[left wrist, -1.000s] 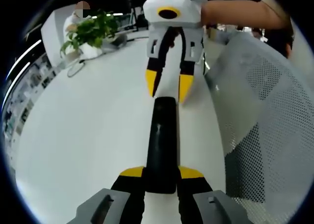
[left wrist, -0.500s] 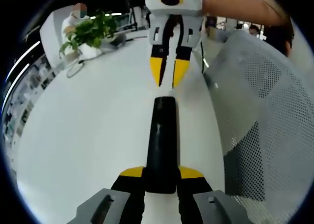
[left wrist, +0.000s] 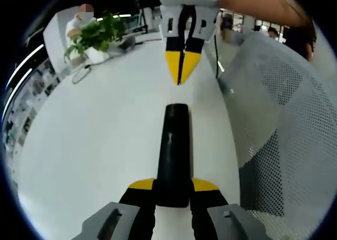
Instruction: Press the specified remote control buttons in sequence, fully releasing each button before pressing the next.
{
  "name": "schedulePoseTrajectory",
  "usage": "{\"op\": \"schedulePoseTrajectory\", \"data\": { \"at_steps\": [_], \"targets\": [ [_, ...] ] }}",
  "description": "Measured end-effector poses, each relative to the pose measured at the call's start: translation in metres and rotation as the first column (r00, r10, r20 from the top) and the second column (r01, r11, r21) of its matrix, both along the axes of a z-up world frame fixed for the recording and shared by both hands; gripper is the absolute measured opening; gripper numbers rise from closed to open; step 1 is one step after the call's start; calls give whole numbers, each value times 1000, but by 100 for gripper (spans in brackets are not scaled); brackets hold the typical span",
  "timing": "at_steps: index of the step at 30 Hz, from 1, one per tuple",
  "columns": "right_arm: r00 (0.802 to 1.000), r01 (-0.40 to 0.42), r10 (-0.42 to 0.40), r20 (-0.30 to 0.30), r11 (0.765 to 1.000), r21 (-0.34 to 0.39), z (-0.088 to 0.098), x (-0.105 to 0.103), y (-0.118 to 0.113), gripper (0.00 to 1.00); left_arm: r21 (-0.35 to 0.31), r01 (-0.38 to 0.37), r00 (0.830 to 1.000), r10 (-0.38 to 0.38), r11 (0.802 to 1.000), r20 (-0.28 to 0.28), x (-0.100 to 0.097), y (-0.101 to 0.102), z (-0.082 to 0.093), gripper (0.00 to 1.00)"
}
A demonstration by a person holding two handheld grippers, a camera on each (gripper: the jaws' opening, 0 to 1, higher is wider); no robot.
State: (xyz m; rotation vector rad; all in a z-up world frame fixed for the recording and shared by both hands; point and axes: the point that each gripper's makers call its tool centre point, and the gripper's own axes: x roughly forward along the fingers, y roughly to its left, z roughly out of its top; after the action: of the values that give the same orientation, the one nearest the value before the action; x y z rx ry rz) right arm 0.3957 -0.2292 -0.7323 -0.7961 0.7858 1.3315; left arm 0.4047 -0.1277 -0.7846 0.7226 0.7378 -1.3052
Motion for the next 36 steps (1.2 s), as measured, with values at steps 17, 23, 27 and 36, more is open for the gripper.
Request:
{"op": "schedulePoseTrajectory", "data": {
  "at_steps": [17, 23, 27, 36],
  "targets": [
    [997, -71, 71, -2, 996, -60, 4, 2, 10, 0, -8, -4, 1000, 4, 1000, -2, -3, -2, 0, 23],
    [996, -88, 87, -15, 992, -90, -3, 2, 10, 0, -13, -3, 1000, 3, 1000, -6, -3, -3, 1, 23],
    [995, -96, 94, -29, 989, -112, -10, 2, 8, 0, -16, -1, 1000, 1, 1000, -6, -3, -3, 1, 23],
    [991, -132, 125, -53, 976, -173, -24, 2, 6, 0, -19, 6, 1000, -6, 1000, -5, -2, -2, 1, 23]
  ]
}}
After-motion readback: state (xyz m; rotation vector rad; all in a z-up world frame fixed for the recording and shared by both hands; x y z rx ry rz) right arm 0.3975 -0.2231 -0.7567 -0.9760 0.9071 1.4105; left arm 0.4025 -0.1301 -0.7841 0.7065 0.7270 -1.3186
